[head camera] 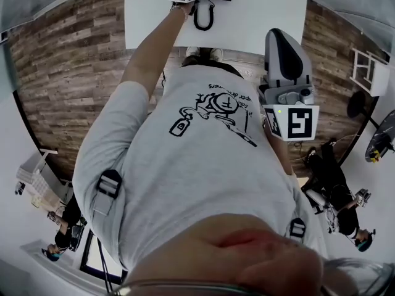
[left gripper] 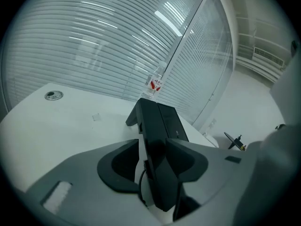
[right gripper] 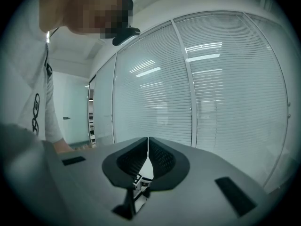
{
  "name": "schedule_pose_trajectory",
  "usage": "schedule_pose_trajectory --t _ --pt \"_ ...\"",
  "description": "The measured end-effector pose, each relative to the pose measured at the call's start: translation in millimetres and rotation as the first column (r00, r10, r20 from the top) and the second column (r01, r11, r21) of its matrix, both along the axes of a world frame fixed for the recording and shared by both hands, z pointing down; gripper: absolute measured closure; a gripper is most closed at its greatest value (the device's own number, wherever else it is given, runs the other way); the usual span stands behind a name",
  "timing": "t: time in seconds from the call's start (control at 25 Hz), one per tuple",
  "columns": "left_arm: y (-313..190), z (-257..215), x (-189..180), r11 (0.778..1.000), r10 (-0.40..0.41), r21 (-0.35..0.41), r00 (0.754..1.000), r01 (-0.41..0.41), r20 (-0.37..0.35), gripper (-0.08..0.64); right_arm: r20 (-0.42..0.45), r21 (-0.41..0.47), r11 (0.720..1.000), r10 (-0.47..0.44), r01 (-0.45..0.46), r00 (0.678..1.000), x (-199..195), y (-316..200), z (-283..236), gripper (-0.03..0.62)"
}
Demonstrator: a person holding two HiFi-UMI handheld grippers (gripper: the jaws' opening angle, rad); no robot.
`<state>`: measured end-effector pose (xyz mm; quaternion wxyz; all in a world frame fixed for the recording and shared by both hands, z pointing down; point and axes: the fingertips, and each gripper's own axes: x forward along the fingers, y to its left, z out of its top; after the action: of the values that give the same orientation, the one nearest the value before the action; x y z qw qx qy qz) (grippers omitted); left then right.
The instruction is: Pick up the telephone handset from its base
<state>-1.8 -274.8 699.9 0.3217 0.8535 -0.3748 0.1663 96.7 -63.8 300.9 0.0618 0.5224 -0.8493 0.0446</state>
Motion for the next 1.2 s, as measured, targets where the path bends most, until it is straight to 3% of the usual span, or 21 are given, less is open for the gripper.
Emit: schedule_pose_trajectory --t 0.32,0.76,1.2 --pt "-0.7 2.2 5.2 1.000 -0.020 -0.019 0.993 0.018 -0.116 0.391 0.008 -0.010 1.000 -0.001 0.001 1.000 1.8 -1.4 6.8 0.586" --pt "-5.4 0.0 9.7 1.000 -0.009 -0.020 0.993 0.007 -0.119 0.394 0.015 -0.026 1.000 -0.002 0.003 1.000 3.4 -1.6 8.1 0.586" --pt "-0.9 -5.1 5.1 0.997 -0.073 -0.048 0.988 0.067 -0.133 0.446 0.018 -0.022 1.000 -0.001 0.002 1.000 1.2 1.6 8.5 0.586"
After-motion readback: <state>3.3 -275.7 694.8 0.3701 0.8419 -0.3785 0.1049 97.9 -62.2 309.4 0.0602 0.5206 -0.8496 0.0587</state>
